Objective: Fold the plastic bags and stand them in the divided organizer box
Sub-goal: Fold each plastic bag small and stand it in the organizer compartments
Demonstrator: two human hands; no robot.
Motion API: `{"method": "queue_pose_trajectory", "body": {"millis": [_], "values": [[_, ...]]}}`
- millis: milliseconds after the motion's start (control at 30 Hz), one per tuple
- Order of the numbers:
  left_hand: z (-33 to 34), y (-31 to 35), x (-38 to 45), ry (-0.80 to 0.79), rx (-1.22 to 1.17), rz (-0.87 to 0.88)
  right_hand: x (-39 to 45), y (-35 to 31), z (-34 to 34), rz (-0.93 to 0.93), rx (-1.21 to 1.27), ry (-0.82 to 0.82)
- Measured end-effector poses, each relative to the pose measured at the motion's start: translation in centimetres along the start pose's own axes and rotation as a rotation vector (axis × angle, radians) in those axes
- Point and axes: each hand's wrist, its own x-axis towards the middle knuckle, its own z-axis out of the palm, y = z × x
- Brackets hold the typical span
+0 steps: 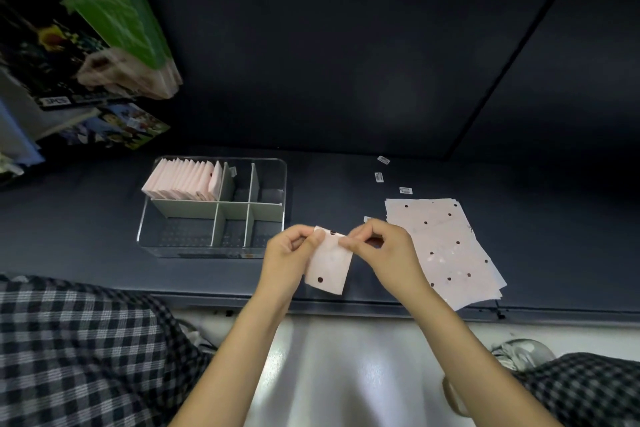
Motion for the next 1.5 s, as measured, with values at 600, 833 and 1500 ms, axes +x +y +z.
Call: {"method": "queue_pose_trajectory", "body": {"millis": [600, 833, 1500], "values": [[-3.6, -0.5, 2.0, 0.101, -0.213, -0.24, 3.0, -0.6, 6.1, 0.11, 0.064, -0.016], [-5.4, -0.2, 3.9, 0.338, -0.336, -0.214, 4.0, -0.4, 8.5, 0.13, 0.099, -0.128], [-12.7, -5.6, 4.9, 0.71, 0.574, -0.051, 9.9, 0.2, 19.3, 0.163, -0.585, -0.058]]}}
